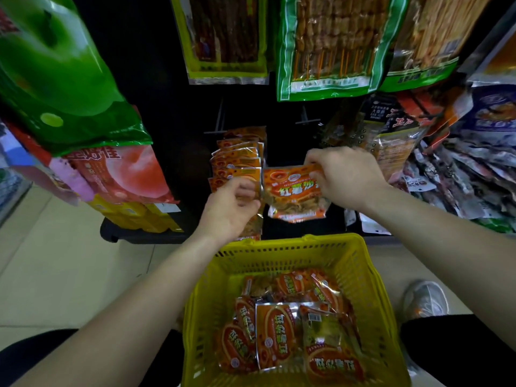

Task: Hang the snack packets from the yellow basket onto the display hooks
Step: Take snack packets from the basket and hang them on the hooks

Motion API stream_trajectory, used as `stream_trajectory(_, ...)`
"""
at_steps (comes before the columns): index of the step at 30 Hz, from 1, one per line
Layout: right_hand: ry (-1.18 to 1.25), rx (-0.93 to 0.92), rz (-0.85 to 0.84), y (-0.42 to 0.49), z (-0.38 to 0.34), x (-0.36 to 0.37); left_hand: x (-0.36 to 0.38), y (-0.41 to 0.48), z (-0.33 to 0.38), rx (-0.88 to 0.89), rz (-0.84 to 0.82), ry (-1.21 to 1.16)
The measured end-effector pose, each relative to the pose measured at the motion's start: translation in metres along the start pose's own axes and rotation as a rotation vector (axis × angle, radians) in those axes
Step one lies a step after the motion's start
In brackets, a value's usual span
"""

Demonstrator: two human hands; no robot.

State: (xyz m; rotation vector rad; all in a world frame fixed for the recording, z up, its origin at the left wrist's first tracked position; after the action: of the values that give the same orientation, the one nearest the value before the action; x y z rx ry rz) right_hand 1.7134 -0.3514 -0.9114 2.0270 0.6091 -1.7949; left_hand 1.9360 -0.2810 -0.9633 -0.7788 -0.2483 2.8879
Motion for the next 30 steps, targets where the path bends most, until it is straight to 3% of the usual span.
stream_trajectory(9,-0.058,0.238,-0.054,0.096,0.047,0.082,0.074,0.078,-0.052,-0.147,-0.201,0.017)
stream_trajectory(15,-0.018,0.299,-0.128,0.161,0.08,0.124,0.118,0.163,-0.079,-0.235,-0.229,-0.008)
stream_trajectory(21,0.006,0.287,-0.15,0.22,0.103,0.145,0.149,0.23,-0.104,-0.314,-0.186,-0.181)
stream_trajectory(30,0.026,0.251,-0.15,0.263,0.118,0.154,0.162,0.287,-0.118,-0.349,-0.07,-0.076)
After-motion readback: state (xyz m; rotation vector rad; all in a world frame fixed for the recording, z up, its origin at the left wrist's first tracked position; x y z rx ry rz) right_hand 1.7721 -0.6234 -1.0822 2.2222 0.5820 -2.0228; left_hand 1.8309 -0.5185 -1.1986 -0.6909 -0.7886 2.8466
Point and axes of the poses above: each hand's wrist, its own y-axis towards the middle knuckle, its own x-axis out of the palm, z = x × y, the point moved 3 cm from there along y, towards the middle knuckle, and after that the axes turned 15 degrees about -z, right-handed, at the moved point
